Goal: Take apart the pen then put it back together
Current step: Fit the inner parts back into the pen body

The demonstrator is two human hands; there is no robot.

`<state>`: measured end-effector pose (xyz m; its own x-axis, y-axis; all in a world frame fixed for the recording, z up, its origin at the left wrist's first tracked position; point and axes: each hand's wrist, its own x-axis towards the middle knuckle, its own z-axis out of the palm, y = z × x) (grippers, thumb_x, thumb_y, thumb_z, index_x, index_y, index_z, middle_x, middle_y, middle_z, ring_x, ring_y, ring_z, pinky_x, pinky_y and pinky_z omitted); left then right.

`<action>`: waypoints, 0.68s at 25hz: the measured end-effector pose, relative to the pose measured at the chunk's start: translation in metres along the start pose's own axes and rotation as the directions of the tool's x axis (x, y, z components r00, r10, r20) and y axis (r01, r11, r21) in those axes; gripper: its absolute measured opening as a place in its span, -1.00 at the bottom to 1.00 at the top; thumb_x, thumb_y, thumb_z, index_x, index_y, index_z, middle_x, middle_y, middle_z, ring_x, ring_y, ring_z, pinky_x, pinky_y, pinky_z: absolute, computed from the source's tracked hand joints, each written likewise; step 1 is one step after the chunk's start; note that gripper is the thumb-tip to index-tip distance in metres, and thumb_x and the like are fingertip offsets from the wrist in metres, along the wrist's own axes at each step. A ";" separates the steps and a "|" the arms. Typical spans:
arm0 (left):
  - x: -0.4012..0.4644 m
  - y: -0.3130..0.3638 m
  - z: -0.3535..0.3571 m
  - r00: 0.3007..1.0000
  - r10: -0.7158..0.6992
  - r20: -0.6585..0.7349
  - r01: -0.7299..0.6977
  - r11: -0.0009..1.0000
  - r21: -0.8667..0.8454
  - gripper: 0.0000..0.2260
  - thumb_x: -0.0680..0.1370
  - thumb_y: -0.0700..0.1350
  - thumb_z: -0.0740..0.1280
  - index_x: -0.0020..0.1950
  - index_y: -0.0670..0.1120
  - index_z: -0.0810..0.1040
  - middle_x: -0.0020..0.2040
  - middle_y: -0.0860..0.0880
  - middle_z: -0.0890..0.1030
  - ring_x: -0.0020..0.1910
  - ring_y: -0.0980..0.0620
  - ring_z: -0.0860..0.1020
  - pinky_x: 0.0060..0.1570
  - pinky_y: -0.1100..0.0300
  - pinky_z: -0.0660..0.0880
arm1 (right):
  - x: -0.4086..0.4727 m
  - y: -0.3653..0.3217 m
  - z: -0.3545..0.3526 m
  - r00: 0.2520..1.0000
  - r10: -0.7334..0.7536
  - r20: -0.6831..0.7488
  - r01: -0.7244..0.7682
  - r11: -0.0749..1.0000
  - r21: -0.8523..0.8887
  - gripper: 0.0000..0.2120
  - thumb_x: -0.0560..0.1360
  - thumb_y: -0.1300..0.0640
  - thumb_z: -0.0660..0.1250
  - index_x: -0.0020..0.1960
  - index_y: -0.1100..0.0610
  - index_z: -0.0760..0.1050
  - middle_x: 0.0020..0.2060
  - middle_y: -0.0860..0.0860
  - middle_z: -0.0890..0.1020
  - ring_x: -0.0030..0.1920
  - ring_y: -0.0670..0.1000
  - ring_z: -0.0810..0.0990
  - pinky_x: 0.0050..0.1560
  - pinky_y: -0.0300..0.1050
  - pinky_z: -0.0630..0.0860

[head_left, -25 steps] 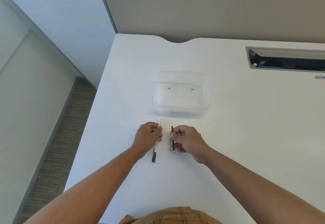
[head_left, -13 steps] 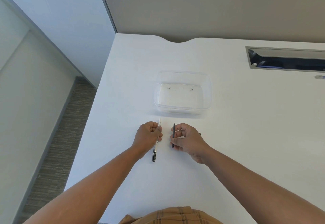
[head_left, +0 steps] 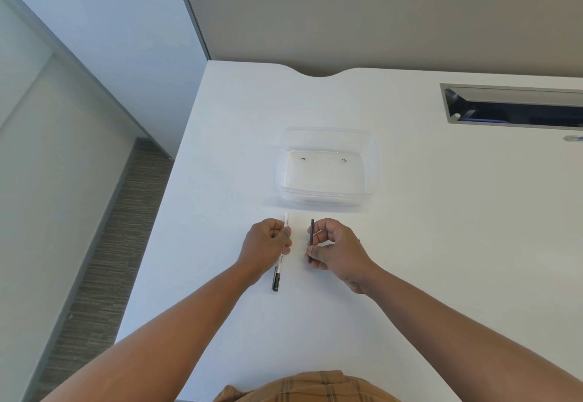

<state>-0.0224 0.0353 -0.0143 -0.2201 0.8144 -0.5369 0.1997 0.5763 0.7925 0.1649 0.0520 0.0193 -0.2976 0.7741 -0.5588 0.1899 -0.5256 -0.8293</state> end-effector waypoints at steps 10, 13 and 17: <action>-0.008 0.004 -0.004 0.994 0.018 0.104 -0.012 0.998 -0.061 -0.88 0.58 -0.03 0.41 0.04 -0.04 0.65 -0.20 0.01 0.74 -0.31 0.14 0.62 -0.09 0.19 0.59 | 0.003 -0.005 -0.003 0.995 -0.025 -0.097 0.033 0.996 0.079 -0.92 0.54 0.23 0.45 0.00 0.19 0.57 -0.25 0.03 0.62 -0.15 0.04 0.64 -0.02 0.00 0.66; -0.015 0.007 -0.004 0.990 0.036 0.138 -0.025 0.996 -0.084 -0.93 0.59 -0.05 0.41 0.02 -0.02 0.66 -0.19 0.02 0.74 -0.25 0.10 0.64 -0.08 0.18 0.59 | 0.003 -0.010 -0.005 0.985 -0.085 -0.152 0.106 0.986 0.132 -0.94 0.54 0.24 0.45 -0.04 0.21 0.57 -0.27 0.06 0.64 -0.20 0.03 0.65 0.00 -0.01 0.64; -0.024 0.012 -0.003 0.985 0.071 0.160 -0.061 0.996 -0.063 -0.95 0.60 -0.07 0.41 0.00 0.01 0.66 -0.18 0.05 0.73 -0.23 0.09 0.66 -0.09 0.15 0.58 | 0.005 -0.016 -0.007 0.955 -0.173 -0.242 0.220 0.959 0.181 -0.94 0.58 0.26 0.40 -0.05 0.23 0.56 -0.18 0.15 0.69 -0.16 0.06 0.70 0.04 -0.05 0.67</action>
<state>-0.0174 0.0230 0.0089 -0.0499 0.8534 -0.5189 0.1519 0.5200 0.8405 0.1670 0.0669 0.0297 -0.0910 0.9155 -0.3920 -0.0531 -0.3975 -0.9161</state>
